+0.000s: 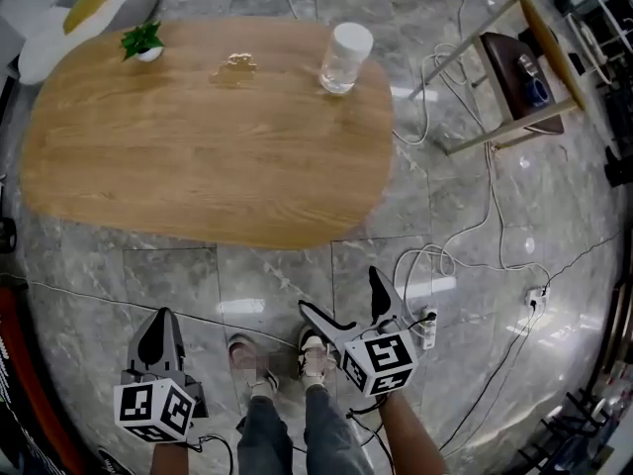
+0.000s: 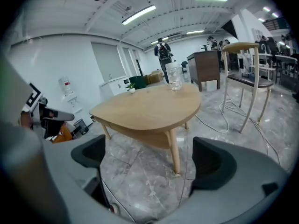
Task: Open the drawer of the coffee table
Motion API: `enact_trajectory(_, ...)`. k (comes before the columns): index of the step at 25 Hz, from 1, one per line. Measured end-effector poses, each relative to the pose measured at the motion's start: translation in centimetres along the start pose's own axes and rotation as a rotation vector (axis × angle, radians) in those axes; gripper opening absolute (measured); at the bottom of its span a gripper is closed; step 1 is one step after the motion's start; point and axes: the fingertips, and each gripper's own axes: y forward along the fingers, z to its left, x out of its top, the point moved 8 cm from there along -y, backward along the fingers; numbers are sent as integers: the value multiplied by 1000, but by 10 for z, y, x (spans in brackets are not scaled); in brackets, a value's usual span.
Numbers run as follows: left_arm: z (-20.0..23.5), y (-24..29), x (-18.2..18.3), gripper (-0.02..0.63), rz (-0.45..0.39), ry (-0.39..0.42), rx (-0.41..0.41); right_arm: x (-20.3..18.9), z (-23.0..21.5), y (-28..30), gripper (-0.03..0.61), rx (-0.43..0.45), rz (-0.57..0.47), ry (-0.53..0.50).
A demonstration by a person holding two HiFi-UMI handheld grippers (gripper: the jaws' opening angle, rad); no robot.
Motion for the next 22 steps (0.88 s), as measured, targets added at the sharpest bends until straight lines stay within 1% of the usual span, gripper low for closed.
enact_trajectory(5, -5, 13, -1, -8, 15, 18, 2, -14, -21, 31, 583, 38, 46, -68)
enact_trajectory(12, -15, 30, -8, -8, 40, 10, 14, -21, -42, 76, 549, 112, 93, -161)
enact_trajectory(16, -19, 37, -14, -8, 54, 0, 25, -20, -51, 94, 531, 151, 107, -185)
enact_trajectory(22, -26, 42, -16, -8, 77, -17, 39, -13, -56, 113, 483, 209, 100, -223)
